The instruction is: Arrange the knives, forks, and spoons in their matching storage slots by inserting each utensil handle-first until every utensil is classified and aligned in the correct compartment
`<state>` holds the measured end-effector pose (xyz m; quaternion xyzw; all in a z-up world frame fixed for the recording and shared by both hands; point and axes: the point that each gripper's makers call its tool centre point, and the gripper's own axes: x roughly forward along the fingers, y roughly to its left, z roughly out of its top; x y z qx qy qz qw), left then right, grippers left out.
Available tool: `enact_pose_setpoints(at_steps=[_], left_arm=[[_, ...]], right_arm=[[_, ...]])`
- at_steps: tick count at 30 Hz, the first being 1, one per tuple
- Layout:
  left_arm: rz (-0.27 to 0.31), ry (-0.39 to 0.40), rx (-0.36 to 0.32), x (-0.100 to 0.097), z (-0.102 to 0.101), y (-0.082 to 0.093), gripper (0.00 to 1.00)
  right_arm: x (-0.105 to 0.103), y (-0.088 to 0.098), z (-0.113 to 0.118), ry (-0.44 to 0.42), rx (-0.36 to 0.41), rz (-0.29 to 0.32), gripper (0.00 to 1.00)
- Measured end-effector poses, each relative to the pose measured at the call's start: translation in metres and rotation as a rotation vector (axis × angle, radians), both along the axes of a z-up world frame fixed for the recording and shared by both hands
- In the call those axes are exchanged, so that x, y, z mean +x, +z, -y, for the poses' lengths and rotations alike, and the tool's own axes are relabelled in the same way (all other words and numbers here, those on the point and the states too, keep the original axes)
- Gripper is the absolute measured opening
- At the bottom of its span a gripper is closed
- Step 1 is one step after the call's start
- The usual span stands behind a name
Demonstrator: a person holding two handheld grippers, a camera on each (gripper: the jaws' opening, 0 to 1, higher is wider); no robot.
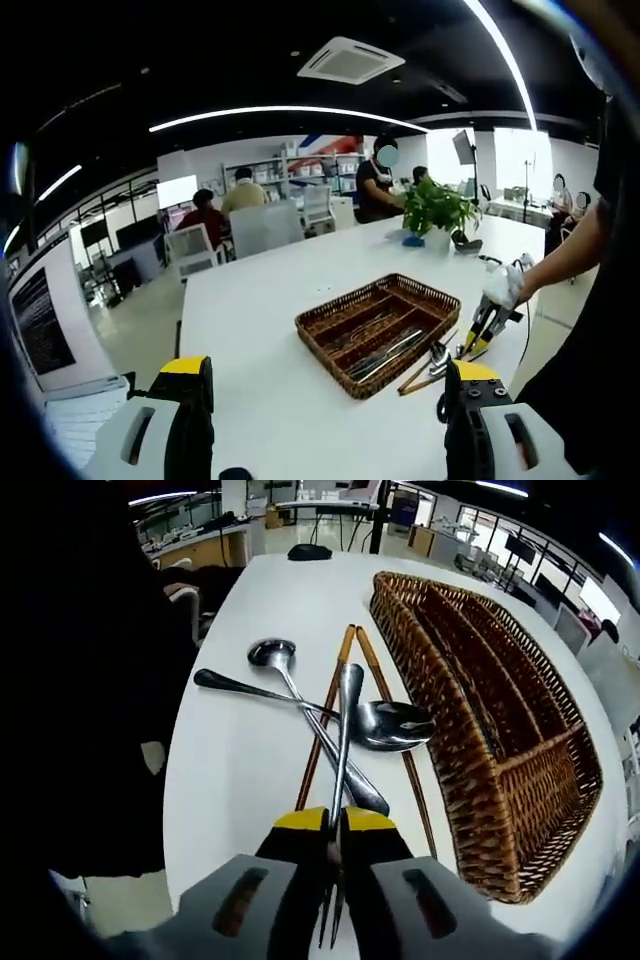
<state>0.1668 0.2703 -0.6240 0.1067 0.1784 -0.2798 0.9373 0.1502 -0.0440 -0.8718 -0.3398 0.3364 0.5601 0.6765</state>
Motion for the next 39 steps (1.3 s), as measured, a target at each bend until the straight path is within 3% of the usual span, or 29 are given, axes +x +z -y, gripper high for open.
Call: enact_pose_setpoints(at_steps=[5,8,9,10,11,13,23,29,39], left_arm=[[0.002,0.007,0.003,-0.001,-0.006,0.000,1.00],[0.005,0.012,0.004,-0.001,-0.009,0.000,1.00],[0.005,0.013,0.005,-0.001,-0.010,0.000,1.00],[0.004,0.014,0.005,-0.001,-0.011,-0.001,1.00],[0.005,0.015,0.006,-0.001,-0.010,0.000,1.00],[0.005,0.014,0.008,-0.001,-0.011,0.000,1.00],[0.003,0.011,0.012,0.004,-0.008,0.001,1.00],[-0.023,-0.007,0.000,0.005,-0.001,-0.002,1.00],[-0.018,-0.014,0.002,0.001,0.010,0.006,1.00]], right_arm=[[0.003,0.000,-0.005,0.003,-0.001,-0.017,0.03],[0.000,-0.001,-0.006,-0.037,0.011,-0.066,0.01],[0.001,-0.001,-0.005,-0.018,0.008,-0.050,0.00],[0.001,-0.001,-0.004,-0.066,0.012,-0.071,0.00],[0.001,-0.001,-0.004,-0.063,0.010,-0.077,0.00],[0.003,-0.001,-0.003,-0.041,0.001,-0.045,0.00],[0.005,0.009,0.003,-0.045,-0.023,-0.046,0.00],[0.008,0.029,-0.003,-0.029,0.001,-0.031,0.00],[0.011,0.079,-0.016,0.001,0.024,-0.009,0.00]])
